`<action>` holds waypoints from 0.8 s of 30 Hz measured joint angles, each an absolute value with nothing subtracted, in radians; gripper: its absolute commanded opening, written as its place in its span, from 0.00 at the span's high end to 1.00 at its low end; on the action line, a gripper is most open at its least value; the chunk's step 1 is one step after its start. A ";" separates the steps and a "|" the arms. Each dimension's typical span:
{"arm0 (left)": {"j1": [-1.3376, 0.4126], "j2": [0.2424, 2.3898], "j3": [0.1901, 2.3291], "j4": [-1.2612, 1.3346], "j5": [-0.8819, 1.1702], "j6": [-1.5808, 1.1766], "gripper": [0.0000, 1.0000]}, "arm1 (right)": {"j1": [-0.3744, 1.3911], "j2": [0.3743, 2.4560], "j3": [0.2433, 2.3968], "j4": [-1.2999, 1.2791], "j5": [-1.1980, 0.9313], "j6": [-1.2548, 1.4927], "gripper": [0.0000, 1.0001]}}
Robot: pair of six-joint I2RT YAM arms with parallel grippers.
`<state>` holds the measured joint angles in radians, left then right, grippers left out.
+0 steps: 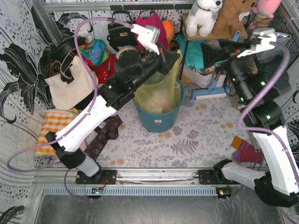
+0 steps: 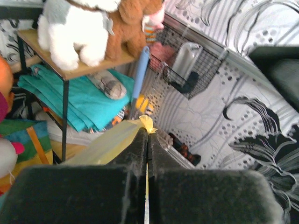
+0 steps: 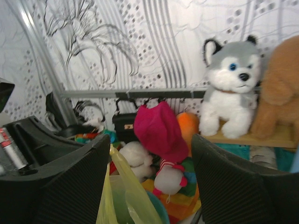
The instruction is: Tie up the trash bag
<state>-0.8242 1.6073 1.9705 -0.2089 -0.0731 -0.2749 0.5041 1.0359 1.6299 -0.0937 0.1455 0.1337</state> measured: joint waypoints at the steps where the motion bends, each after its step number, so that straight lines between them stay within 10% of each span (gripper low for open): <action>1: -0.825 1.579 1.924 -0.189 -0.060 -0.277 1.00 | 0.504 1.055 1.639 -0.099 0.124 0.134 0.30; 24: -0.896 1.115 1.050 0.380 0.184 -0.233 1.00 | 0.506 1.375 1.829 -0.119 -0.580 0.195 0.26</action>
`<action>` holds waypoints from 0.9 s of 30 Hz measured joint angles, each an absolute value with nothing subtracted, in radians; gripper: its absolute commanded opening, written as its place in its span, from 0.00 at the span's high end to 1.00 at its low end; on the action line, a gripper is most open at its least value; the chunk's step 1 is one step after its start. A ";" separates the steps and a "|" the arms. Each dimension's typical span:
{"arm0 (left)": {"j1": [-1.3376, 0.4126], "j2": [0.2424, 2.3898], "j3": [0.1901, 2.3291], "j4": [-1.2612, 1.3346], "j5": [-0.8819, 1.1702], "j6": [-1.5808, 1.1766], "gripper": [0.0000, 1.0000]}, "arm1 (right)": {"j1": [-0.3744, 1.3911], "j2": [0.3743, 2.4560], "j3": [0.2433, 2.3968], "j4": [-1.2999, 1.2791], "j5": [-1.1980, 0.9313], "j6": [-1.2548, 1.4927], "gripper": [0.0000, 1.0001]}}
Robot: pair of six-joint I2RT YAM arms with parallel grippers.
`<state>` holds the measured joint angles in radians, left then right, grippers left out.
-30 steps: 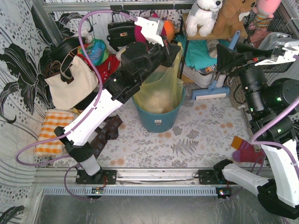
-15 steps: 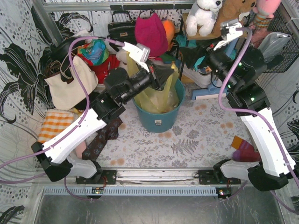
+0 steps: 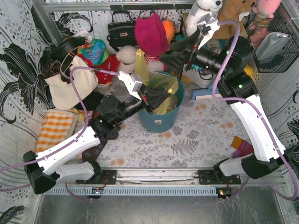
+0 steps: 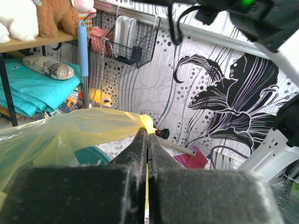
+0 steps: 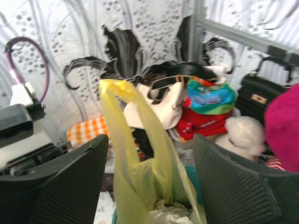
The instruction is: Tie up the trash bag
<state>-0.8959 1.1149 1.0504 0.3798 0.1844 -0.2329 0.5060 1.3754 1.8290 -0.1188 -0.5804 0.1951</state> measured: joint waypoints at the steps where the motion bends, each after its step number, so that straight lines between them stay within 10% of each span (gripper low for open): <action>1: -0.896 1.101 1.028 0.404 0.187 -0.233 1.00 | 0.510 1.386 1.829 -0.105 -0.611 0.200 0.25; 21: -0.896 1.061 0.975 0.545 0.225 -0.231 1.00 | 0.721 1.649 2.156 -0.194 -0.607 0.136 0.18; 27: -0.896 1.060 0.975 0.545 0.225 -0.231 1.00 | 0.753 1.736 2.245 -0.244 -0.579 0.112 0.38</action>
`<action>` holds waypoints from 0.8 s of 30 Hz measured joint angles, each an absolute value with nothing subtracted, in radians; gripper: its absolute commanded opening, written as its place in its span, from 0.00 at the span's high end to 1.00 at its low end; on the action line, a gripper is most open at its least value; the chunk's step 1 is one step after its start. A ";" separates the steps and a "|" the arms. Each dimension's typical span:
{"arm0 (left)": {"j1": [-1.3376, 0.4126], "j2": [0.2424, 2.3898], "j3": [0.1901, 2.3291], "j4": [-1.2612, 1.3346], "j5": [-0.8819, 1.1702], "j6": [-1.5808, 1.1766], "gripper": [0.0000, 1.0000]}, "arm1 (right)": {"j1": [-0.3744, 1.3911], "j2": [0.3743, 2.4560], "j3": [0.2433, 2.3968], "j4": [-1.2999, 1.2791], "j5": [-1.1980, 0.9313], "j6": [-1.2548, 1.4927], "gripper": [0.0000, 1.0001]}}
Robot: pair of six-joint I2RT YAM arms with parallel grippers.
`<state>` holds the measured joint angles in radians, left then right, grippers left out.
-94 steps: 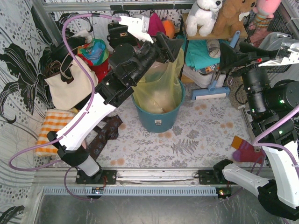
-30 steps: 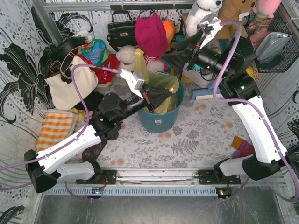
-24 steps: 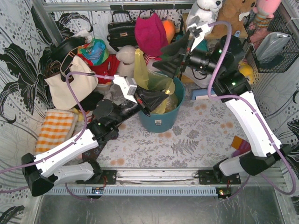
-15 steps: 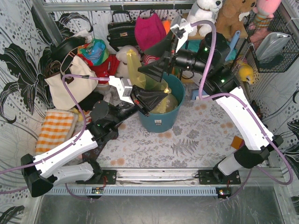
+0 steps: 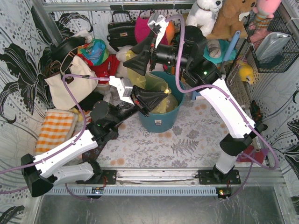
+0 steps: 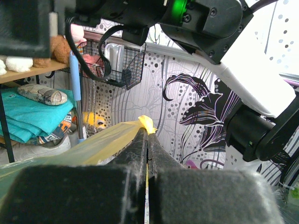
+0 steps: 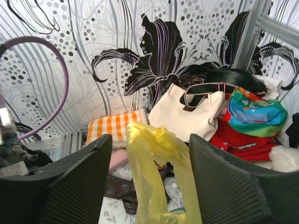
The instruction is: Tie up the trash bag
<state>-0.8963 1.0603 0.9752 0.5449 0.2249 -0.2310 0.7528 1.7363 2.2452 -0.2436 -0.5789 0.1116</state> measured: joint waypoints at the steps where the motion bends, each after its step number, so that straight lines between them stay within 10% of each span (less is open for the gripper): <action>1: -0.896 1.060 0.975 0.545 0.225 -0.231 1.00 | 0.755 1.741 2.245 -0.249 -0.575 0.111 0.43; 9: -0.896 1.055 0.975 0.544 0.225 -0.231 1.00 | 0.757 1.748 2.245 -0.248 -0.516 0.115 0.98; 24: -0.896 1.192 1.258 0.509 0.218 -0.089 1.00 | 0.757 1.737 2.238 -0.248 -0.345 0.218 1.00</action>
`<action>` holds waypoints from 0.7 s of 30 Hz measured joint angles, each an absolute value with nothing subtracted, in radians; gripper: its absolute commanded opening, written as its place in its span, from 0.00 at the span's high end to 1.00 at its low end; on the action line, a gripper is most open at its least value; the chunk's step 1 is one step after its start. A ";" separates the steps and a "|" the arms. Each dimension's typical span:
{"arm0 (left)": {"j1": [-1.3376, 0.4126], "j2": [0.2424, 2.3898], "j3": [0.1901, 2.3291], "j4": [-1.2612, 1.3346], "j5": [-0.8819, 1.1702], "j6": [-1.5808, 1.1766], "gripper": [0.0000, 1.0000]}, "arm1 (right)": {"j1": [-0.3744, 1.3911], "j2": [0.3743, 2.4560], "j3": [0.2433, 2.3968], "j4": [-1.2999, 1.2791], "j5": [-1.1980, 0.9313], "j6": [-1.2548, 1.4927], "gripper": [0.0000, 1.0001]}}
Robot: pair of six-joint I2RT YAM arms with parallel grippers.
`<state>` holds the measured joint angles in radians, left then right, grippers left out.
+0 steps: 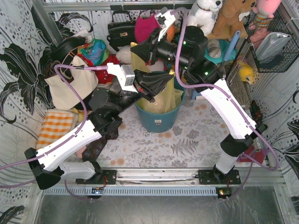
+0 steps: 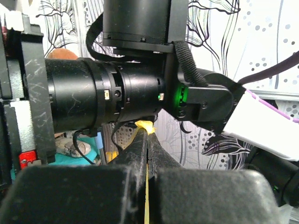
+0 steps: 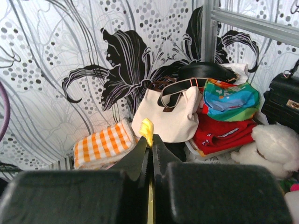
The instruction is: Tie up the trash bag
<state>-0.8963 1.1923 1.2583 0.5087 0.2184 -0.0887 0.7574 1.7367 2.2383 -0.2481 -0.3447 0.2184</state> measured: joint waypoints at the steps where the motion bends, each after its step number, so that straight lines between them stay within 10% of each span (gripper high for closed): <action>1: -0.896 1.199 1.267 0.509 0.218 -0.079 1.00 | 0.757 1.731 2.236 -0.250 -0.332 0.224 0.92; 21: -0.896 1.122 1.131 0.538 0.190 -0.061 1.00 | 0.757 1.724 2.299 -0.316 -0.242 0.217 0.30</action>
<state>-0.8963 1.1225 1.1309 0.5381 0.1898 -0.0612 0.7574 1.7241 2.2993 -0.3161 -0.2417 0.2169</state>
